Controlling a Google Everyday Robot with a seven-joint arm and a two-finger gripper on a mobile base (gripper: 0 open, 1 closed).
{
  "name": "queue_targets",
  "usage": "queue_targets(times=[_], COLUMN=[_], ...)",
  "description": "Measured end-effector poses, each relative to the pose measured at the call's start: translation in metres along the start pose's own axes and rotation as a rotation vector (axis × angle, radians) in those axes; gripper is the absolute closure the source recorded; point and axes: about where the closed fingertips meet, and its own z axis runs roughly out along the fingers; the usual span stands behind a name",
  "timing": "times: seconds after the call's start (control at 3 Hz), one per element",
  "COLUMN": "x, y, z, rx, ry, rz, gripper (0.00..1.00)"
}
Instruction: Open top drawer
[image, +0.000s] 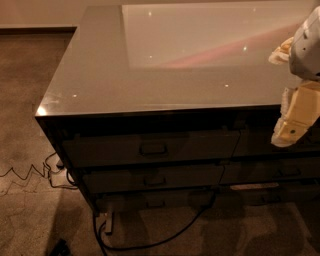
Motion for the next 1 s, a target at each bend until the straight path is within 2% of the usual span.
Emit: queue_targets(times=[0.33,0.67,1.0], x=[0.000,-0.008,-0.025], y=[0.000,-0.005,-0.016], z=[0.000,-0.005,0.018], rx=[0.000,0.026,-0.011], ry=[0.000,-0.012,0.030], rz=[0.000,-0.017,-0.163], gripper=[0.00,0.00,0.00])
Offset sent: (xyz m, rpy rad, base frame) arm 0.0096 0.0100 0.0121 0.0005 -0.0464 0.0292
